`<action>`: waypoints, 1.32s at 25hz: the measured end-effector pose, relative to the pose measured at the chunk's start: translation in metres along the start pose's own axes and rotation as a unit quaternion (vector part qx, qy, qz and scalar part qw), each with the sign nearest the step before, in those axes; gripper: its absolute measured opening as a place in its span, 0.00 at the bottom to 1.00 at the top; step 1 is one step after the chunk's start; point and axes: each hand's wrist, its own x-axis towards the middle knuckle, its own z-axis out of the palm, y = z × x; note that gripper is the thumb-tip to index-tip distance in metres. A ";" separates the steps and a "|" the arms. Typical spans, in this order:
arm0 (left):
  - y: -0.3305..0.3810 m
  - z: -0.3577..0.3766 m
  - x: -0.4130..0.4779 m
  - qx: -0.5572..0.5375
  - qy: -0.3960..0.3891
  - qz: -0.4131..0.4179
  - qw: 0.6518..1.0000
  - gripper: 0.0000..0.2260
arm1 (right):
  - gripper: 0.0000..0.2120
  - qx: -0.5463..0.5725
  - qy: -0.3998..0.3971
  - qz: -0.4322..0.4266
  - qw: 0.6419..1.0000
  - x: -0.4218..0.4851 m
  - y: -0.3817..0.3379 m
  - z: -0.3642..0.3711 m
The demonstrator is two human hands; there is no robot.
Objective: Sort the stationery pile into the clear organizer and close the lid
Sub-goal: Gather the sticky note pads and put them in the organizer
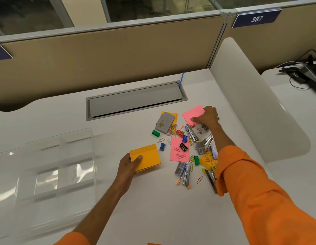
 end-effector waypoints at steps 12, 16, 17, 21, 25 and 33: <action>0.004 0.008 -0.009 -0.038 -0.005 -0.018 0.999 0.29 | 0.14 0.264 0.041 -0.087 0.960 -0.121 -0.008 -0.012; 0.011 0.013 -0.020 -0.091 -0.017 -0.014 0.996 0.17 | 0.16 0.295 -0.058 -0.095 0.949 -0.188 -0.016 0.020; 0.012 0.013 -0.022 -0.103 -0.018 -0.014 0.994 0.16 | 0.17 0.296 -0.075 -0.096 0.947 -0.201 -0.018 0.028; 0.017 0.010 -0.035 -0.133 -0.041 -0.009 0.990 0.14 | 0.16 0.262 -0.072 -0.113 0.956 -0.231 -0.023 0.060; 0.015 0.002 -0.042 -0.117 -0.064 0.021 0.991 0.17 | 0.16 0.212 -0.060 -0.129 0.967 -0.248 -0.030 0.074; -0.003 -0.008 -0.037 -0.090 -0.040 0.049 0.994 0.11 | 0.20 0.127 -0.082 -0.166 0.974 -0.238 -0.029 0.085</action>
